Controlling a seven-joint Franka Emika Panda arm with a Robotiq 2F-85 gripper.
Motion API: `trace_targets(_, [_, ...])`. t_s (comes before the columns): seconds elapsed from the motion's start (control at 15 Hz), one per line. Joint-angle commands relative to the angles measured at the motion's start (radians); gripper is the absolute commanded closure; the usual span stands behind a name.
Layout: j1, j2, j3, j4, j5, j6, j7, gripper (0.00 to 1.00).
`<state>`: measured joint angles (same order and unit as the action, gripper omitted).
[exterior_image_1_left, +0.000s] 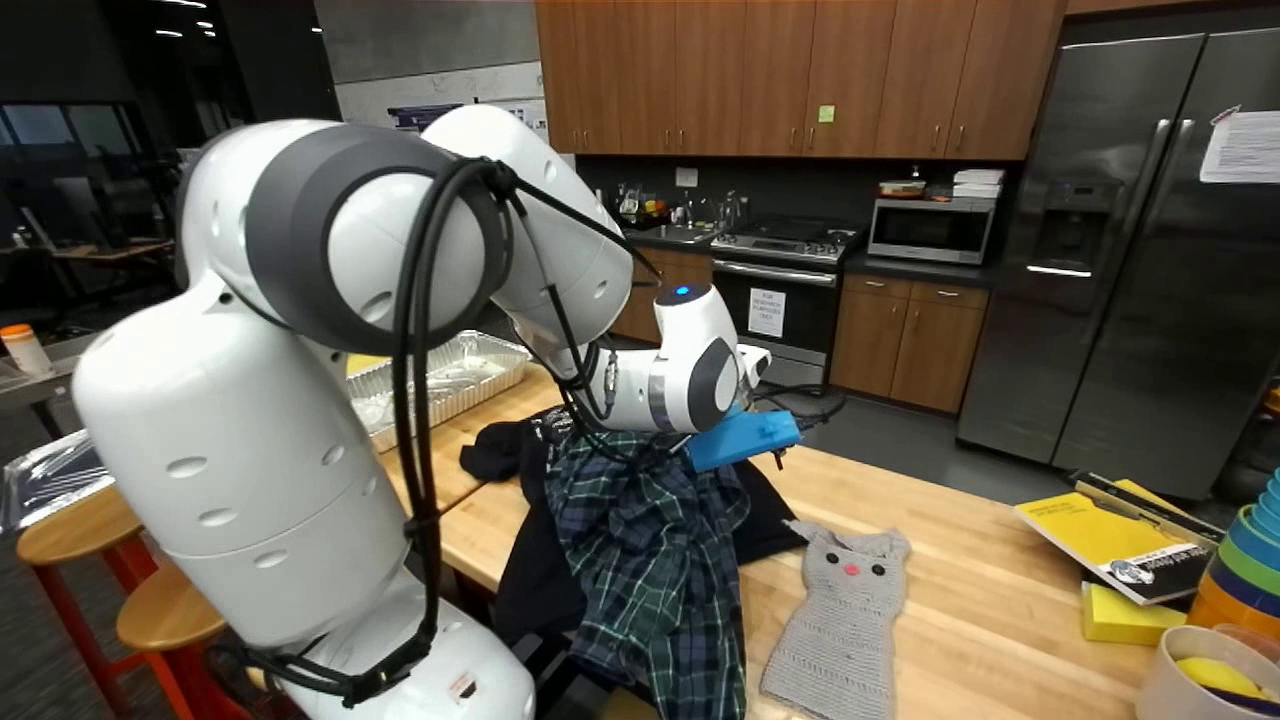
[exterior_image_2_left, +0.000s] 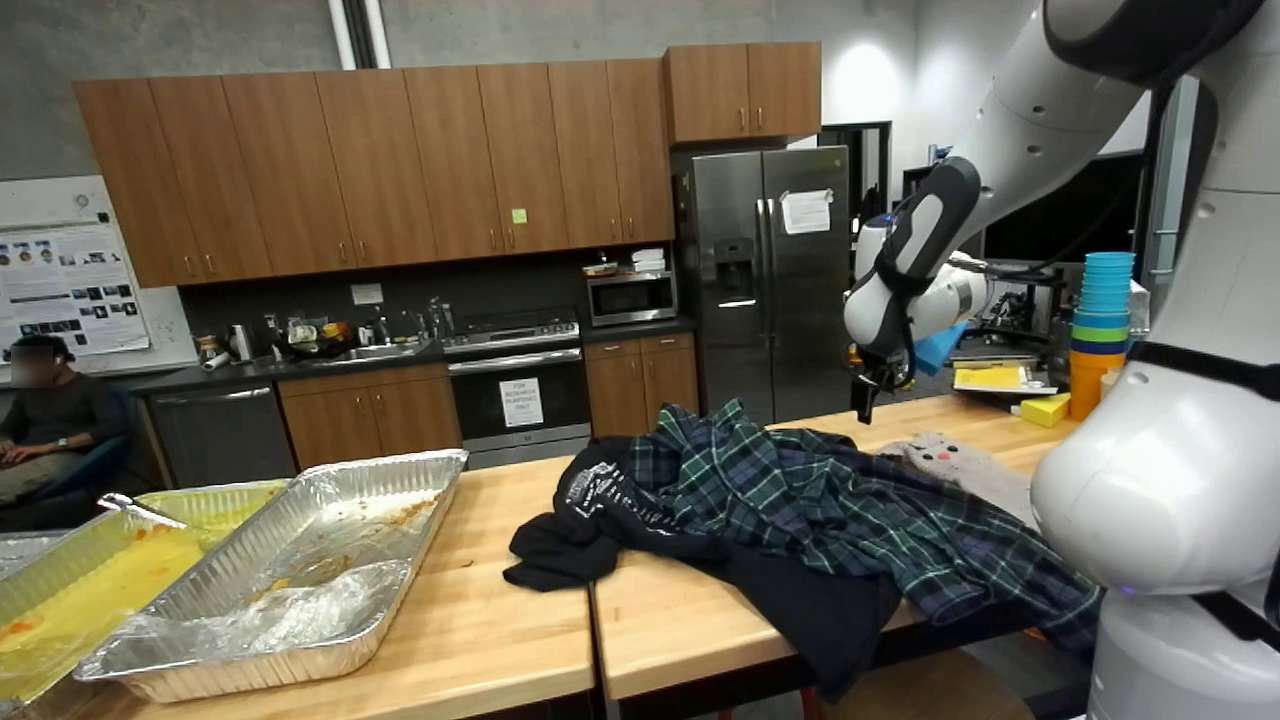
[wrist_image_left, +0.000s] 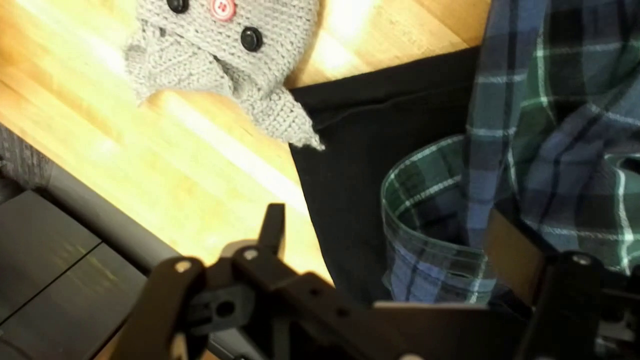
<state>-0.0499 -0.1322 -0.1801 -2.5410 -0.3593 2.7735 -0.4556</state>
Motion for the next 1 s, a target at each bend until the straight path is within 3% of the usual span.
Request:
trace_targets(0.0, [0.034, 0.058, -0.019, 0.006, 0.188, 0.07, -0.254, 0.0])
trace_targets(0.07, [0.078, 0.063, -0.042, -0.001, 0.223, 0.086, -0.331, 0.0])
trace_targets(0.13, [0.044, 0.072, -0.005, 0.003, 0.254, 0.095, -0.415, 0.0])
trace_targets(0.2, [0.069, 0.076, -0.022, 0.004, 0.271, 0.098, -0.483, 0.0])
trace_targets(0.53, [0.084, 0.087, -0.016, 0.009, 0.267, 0.135, -0.721, 0.0])
trace_targets(0.67, [0.092, 0.095, -0.015, 0.015, 0.286, 0.142, -0.8, 0.06])
trace_targets(0.93, [0.114, 0.118, -0.006, 0.027, 0.312, 0.157, -0.963, 0.0])
